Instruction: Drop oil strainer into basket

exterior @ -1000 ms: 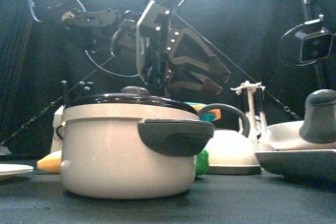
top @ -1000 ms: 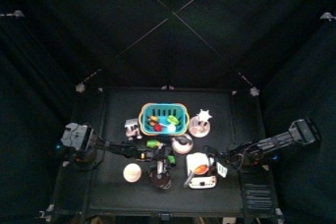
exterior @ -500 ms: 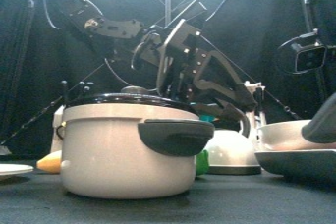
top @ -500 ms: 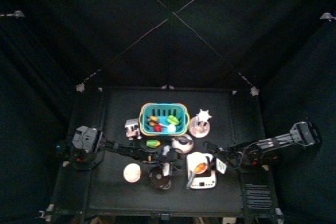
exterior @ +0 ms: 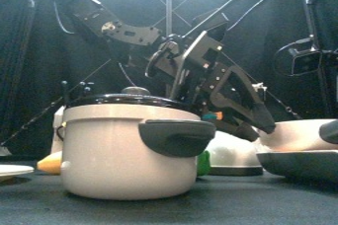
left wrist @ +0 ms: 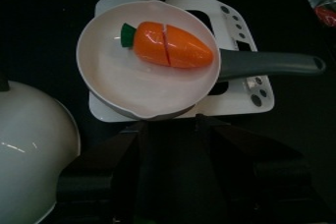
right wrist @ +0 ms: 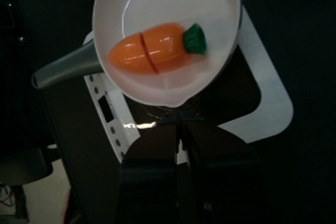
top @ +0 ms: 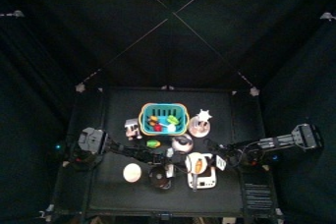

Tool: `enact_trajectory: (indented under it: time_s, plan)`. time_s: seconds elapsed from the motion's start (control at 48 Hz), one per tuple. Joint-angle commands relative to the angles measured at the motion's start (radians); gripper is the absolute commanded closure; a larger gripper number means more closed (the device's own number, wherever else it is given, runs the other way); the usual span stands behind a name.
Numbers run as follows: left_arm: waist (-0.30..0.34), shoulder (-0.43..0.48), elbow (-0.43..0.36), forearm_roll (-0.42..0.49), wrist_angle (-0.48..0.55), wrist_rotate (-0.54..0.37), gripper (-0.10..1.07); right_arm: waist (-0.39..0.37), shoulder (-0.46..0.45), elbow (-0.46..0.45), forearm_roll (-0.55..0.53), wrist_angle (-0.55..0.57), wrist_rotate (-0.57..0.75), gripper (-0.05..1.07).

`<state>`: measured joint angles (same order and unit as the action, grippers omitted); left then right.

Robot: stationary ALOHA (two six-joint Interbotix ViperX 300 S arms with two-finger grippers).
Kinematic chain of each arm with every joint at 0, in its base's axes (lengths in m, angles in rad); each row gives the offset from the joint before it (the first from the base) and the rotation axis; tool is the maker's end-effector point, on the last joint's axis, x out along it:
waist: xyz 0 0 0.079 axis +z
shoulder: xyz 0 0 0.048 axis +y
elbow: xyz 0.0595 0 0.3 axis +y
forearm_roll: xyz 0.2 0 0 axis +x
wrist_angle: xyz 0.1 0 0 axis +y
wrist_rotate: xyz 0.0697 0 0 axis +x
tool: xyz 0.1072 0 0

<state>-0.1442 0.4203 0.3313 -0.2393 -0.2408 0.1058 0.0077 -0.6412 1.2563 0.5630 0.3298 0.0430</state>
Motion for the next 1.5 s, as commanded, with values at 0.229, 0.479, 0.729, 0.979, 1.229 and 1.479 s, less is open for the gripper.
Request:
enact_trajectory:
  time_s: [0.229,0.479,0.729,0.979,1.229,1.479]
  plan:
    - [0.0,-0.014,-0.054,-0.002,-0.002,0.0,0.15,-0.101,-0.072,-0.017,-0.075,-0.002,-0.002,0.73]
    - [-0.002,-0.017,-0.055,0.0,-0.003,-0.002,0.15,-0.169,-0.104,-0.023,-0.106,0.052,0.0,0.73]
    - [0.0,-0.025,-0.043,0.0,0.002,-0.003,0.15,-0.176,-0.19,-0.074,-0.089,0.273,0.003,0.72]
    - [0.002,-0.067,-0.003,0.0,0.02,0.0,0.15,-0.117,-0.209,-0.083,0.16,0.336,0.002,0.7]
    - [0.008,-0.11,0.044,0.0,0.017,-0.002,0.15,0.011,-0.183,-0.141,0.229,0.265,0.032,0.49]
    - [0.026,-0.14,0.087,0.002,0.002,0.003,0.15,0.074,-0.156,-0.264,-0.117,0.39,0.379,0.36]
